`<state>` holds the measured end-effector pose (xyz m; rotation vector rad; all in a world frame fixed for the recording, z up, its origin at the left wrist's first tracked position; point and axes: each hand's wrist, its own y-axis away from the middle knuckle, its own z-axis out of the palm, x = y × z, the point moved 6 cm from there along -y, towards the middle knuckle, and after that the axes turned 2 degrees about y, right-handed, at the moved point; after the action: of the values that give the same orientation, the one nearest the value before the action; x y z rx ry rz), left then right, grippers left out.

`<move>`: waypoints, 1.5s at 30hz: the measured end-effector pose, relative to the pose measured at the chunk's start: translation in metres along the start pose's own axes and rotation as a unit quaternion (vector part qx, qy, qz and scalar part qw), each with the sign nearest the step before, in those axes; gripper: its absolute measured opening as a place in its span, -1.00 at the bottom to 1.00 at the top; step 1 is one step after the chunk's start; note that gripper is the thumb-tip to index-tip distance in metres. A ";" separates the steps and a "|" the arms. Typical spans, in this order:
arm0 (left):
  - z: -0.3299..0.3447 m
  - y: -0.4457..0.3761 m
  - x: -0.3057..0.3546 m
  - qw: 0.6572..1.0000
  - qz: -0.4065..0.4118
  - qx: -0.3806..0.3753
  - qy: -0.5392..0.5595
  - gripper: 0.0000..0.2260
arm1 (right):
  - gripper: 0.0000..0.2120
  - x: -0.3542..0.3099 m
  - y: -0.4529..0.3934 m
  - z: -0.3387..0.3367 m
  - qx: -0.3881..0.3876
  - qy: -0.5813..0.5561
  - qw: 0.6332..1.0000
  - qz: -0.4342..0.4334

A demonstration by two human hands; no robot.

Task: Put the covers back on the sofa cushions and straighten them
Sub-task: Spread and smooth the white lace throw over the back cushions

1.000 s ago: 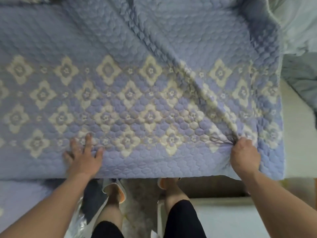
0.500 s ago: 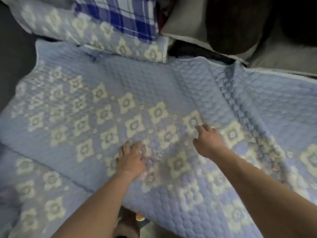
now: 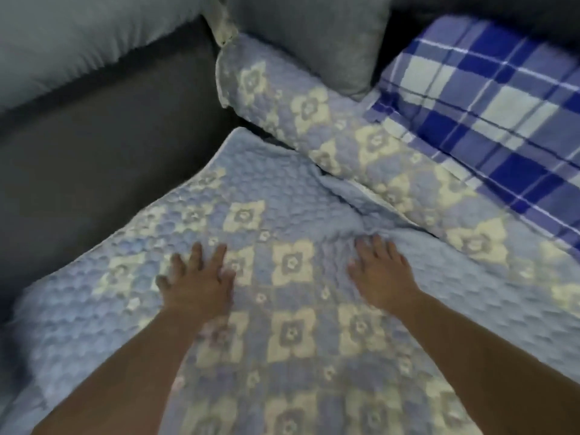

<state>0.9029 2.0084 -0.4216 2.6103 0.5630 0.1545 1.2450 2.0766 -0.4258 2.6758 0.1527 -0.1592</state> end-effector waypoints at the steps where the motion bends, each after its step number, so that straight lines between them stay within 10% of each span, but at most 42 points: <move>1: -0.004 -0.020 -0.006 1.000 -0.001 0.005 0.020 -0.45 | -0.38 -0.019 -0.026 -0.007 0.001 0.014 1.000 -0.009; 7: 0.007 -0.049 -0.017 0.996 -0.021 0.089 0.007 -0.39 | -0.15 -0.021 -0.125 -0.025 0.014 -0.060 0.990 0.124; 11: 0.004 -0.057 -0.015 0.997 -0.019 0.070 -0.005 -0.38 | -0.36 -0.065 -0.153 -0.036 0.061 -0.018 0.987 0.145; 15: -0.028 -0.075 -0.018 0.993 0.044 0.106 0.002 -0.50 | -0.35 -0.146 -0.193 -0.045 0.056 -0.019 0.998 -0.019; 23: -0.046 -0.184 -0.025 0.978 -0.036 0.196 0.060 -0.41 | -0.37 -0.177 -0.236 -0.043 0.178 0.045 0.982 -0.032; 31: -0.049 -0.191 -0.027 0.974 -0.032 0.205 0.088 -0.41 | -0.64 -0.287 -0.261 -0.126 0.279 0.179 0.874 -0.354; 36: -0.047 -0.190 -0.029 0.973 -0.021 0.207 0.097 -0.41 | -0.66 -0.311 -0.318 -0.137 0.131 0.249 0.948 -0.151; 45: -0.046 -0.192 -0.033 0.970 -0.010 0.211 0.117 -0.41 | -0.66 -0.332 -0.318 -0.124 -0.019 0.447 0.861 -0.242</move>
<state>0.7934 2.1695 -0.4699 3.0196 0.7776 0.3763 0.8855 2.3882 -0.4070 2.3924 1.0920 0.9361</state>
